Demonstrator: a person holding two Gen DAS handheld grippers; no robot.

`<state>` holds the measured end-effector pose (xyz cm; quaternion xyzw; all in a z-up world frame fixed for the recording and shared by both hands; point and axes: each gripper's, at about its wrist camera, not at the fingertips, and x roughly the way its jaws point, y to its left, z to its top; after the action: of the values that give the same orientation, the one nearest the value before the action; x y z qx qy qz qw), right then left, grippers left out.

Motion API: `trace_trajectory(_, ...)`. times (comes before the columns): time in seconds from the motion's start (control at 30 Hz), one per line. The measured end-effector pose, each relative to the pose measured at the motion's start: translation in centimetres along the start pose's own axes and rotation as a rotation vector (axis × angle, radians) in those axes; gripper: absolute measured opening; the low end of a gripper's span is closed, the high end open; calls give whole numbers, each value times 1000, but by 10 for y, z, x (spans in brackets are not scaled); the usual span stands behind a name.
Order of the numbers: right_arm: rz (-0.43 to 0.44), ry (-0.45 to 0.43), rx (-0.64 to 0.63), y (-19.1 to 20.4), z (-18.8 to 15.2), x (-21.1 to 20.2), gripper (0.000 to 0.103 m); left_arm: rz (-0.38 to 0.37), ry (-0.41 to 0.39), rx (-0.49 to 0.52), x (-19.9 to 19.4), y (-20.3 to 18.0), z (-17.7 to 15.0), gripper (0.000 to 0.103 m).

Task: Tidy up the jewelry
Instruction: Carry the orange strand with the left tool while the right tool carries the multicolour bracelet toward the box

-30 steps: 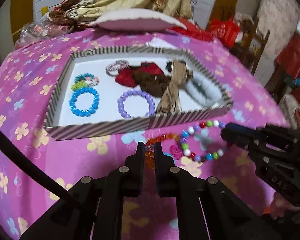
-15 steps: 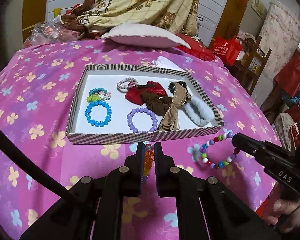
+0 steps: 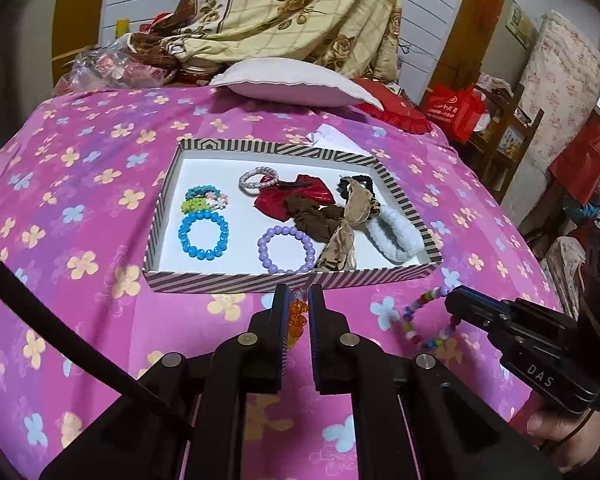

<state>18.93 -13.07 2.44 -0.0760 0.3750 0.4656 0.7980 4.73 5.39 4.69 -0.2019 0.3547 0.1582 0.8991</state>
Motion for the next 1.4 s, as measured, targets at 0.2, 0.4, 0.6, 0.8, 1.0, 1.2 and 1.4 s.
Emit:
trace_trajectory(0.2,-3,-2,-8,2,0,1,10,-3,-1,9,0,-1,0,0)
trace_trajectory(0.4,-7,-3,-16,5,1,1,10,6,1,19,1,-4,-2,0)
trace_trajectory(0.6,-14,-7,-19,5,0,0,10,11,-1,19,1,-5,-3,0)
trace_trajectory(0.8,-14,-42,-19,7,2,-4,10,11,-3,18,1,-5,-3,0)
trace_trajectory(1.0,-18,-49,-21,9,4,-5,10,12,-1,18,1,-4,-2,0)
trace_trajectory(1.2,-19,-46,-30,12,3,-4,10,15,-1,20,0,-4,-2,0)
trace_trajectory(1.4,-20,-45,-29,13,4,-4,10,16,0,20,1,-4,-2,0)
